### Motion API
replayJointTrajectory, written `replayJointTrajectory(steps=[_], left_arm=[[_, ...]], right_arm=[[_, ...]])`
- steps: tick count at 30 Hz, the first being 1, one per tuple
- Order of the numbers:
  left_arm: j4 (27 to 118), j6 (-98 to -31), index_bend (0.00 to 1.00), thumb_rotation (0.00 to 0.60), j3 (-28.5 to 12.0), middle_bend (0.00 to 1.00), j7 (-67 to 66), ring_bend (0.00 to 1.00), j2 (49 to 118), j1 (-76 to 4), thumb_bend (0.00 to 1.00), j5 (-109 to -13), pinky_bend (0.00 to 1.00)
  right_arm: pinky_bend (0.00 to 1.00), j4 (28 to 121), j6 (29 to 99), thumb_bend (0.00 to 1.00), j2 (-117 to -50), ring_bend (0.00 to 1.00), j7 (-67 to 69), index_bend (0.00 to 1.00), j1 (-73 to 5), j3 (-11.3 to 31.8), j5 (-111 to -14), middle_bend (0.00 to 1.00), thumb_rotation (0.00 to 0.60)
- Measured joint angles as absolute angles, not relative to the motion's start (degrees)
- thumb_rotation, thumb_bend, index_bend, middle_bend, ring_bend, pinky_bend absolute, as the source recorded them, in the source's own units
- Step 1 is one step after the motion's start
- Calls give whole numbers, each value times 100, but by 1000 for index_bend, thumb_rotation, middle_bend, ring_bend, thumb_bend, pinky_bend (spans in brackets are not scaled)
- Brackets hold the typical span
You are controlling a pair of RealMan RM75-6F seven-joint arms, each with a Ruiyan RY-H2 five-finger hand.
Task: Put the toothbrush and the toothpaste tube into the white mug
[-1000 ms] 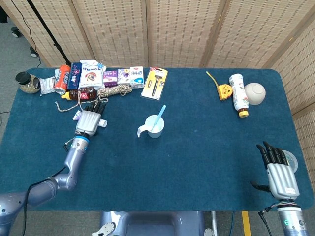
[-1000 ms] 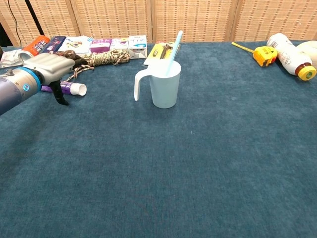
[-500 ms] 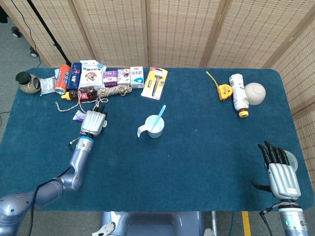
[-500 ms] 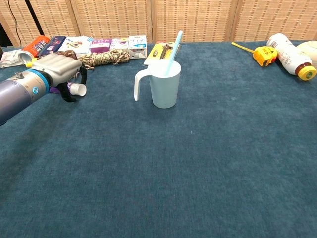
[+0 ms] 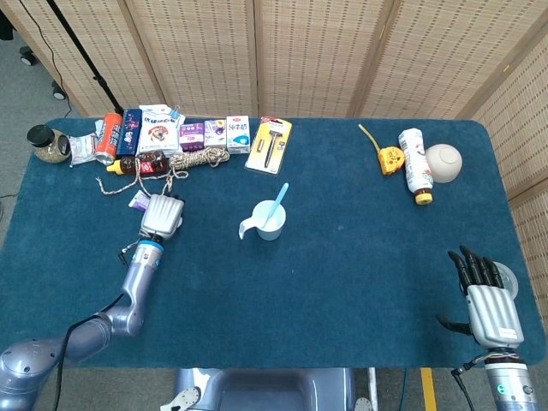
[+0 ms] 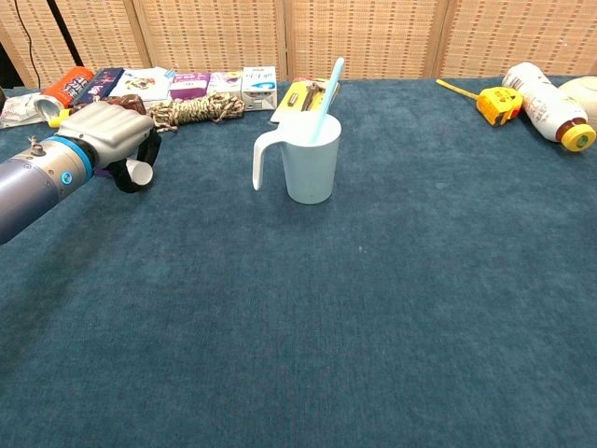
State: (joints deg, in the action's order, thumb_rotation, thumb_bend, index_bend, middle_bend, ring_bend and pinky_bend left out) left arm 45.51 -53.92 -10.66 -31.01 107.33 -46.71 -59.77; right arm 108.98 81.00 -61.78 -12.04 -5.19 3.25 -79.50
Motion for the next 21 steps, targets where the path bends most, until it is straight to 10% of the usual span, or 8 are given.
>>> replayJointTrajectory(steps=[21], left_arm=[[5110,-6009,866,600,-1083,608,-3023,608,10448,-4441,485,-6530,694]], right_arm=[[0,10929,8125,0,-6183,0,-1237,0,-506,319,-7945,0,600]])
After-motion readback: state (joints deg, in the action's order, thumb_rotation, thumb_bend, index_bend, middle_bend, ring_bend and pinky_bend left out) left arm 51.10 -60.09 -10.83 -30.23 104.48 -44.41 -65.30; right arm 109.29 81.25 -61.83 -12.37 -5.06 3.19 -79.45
